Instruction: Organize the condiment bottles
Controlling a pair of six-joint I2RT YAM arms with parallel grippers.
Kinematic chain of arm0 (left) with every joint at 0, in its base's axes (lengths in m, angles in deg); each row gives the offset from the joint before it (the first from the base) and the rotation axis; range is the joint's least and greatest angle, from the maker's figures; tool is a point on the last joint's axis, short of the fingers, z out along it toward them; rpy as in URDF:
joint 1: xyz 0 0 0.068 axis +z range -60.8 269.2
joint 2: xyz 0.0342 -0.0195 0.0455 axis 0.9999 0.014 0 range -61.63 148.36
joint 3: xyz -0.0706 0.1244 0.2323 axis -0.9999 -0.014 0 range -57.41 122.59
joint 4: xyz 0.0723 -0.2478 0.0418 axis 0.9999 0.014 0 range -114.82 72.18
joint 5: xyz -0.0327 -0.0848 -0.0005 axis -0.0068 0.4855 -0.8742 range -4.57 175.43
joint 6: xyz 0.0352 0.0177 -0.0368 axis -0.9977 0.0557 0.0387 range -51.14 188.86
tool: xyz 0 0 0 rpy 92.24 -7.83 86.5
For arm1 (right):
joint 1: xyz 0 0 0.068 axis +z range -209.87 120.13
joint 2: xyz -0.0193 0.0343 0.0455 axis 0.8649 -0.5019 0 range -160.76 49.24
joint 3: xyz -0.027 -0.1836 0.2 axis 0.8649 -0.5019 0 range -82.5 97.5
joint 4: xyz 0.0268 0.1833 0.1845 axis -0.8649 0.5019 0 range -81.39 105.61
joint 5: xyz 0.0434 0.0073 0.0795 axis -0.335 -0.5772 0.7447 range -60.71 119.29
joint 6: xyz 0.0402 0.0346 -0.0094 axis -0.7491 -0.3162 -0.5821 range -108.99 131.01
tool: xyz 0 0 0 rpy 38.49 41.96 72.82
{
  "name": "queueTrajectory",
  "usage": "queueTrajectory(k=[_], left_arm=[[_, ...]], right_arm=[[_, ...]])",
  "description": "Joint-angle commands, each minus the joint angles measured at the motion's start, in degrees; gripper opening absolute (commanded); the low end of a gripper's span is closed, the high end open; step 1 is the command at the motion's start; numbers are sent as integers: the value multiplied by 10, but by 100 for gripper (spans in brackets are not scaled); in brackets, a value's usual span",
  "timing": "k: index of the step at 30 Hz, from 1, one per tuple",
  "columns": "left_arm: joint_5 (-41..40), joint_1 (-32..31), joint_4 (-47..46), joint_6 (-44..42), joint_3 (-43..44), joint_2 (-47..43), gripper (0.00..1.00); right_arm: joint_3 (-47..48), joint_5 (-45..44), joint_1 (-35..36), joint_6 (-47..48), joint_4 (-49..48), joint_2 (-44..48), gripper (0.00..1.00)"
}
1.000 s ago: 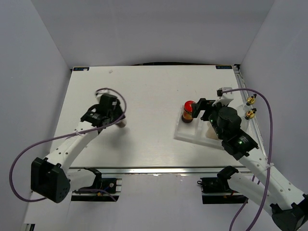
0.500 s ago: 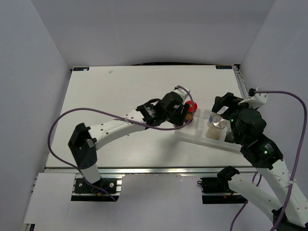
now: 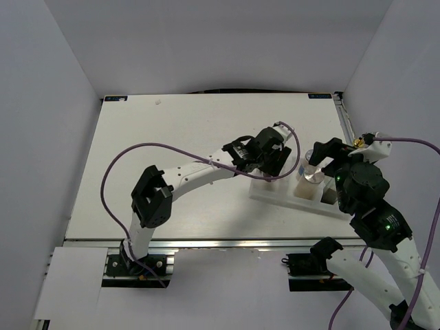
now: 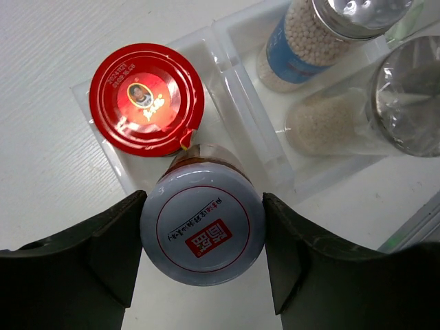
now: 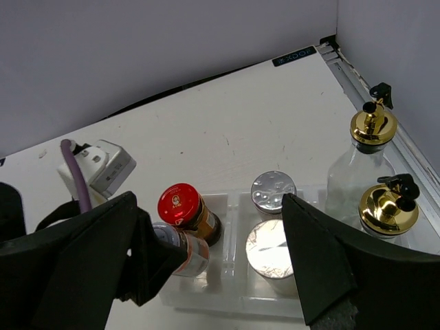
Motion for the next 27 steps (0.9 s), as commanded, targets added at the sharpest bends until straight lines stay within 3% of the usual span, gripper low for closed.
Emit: queueTrajectory(k=[1, 7, 10, 13, 17, 18, 21, 22, 27], left_arm=[[-2, -5, -2, -9, 53, 14, 0], [-3, -8, -10, -5, 54, 34, 0], [-18, -8, -13, -5, 58, 50, 6], [-28, -8, -15, -6, 60, 64, 22], [-22, -8, -10, 1, 66, 76, 55], [-24, -8, -8, 3, 66, 77, 76], [-26, -8, -4, 3, 66, 72, 83], [-27, -8, -2, 2, 67, 66, 97], [-43, -8, 10, -2, 74, 38, 98]], right_arm=[[-10, -19, 1, 3, -25, 9, 90], [-18, -24, 1, 6, -27, 11, 89], [-20, -22, 2, 6, -28, 9, 89], [-21, -21, 2, 7, -29, 9, 89], [-22, -22, 2, 8, -30, 9, 89], [-22, -21, 1, 9, -29, 9, 89], [-22, -20, 2, 8, -29, 10, 89], [-22, -19, 2, 9, -30, 8, 89], [-18, -17, 2, 9, -27, 8, 90]])
